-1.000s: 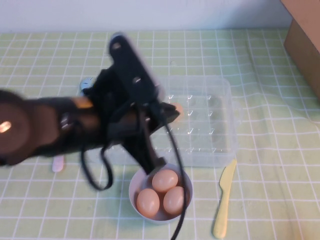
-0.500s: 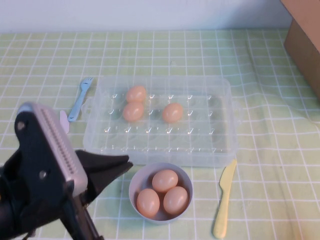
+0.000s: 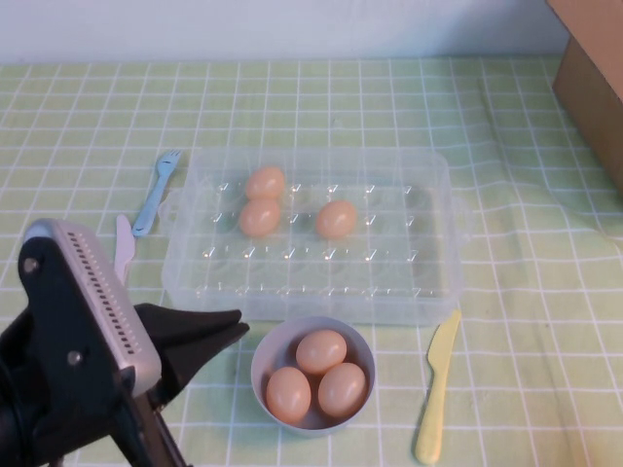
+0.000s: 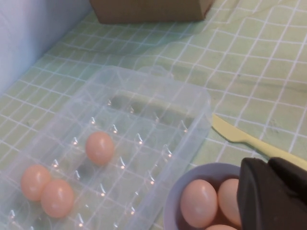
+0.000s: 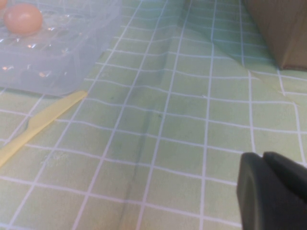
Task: Take an egg out of the egg box
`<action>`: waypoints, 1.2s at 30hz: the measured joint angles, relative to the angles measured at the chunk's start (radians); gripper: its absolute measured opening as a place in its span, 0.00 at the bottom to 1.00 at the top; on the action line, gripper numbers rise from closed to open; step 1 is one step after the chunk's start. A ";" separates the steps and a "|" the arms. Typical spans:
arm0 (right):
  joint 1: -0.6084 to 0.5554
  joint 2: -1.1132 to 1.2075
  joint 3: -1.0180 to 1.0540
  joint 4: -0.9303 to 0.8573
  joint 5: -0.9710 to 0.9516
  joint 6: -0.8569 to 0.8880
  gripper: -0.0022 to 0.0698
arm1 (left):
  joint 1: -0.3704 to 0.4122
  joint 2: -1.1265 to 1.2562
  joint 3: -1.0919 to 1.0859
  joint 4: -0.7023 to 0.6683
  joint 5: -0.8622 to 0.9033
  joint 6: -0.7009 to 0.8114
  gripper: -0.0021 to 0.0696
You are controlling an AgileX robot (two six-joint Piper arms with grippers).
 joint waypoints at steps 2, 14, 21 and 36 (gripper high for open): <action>0.000 0.000 0.000 0.000 0.000 0.000 0.01 | 0.000 0.000 0.000 0.000 -0.024 0.000 0.03; 0.000 0.000 0.000 0.000 0.000 0.000 0.01 | 0.140 -0.130 0.167 0.258 -0.374 -0.443 0.03; 0.000 0.000 0.000 0.000 0.000 0.000 0.01 | 0.396 -0.366 0.318 0.481 -0.388 -0.762 0.03; 0.000 0.000 0.000 0.000 0.000 0.000 0.01 | 0.585 -0.785 0.585 0.574 -0.352 -0.843 0.02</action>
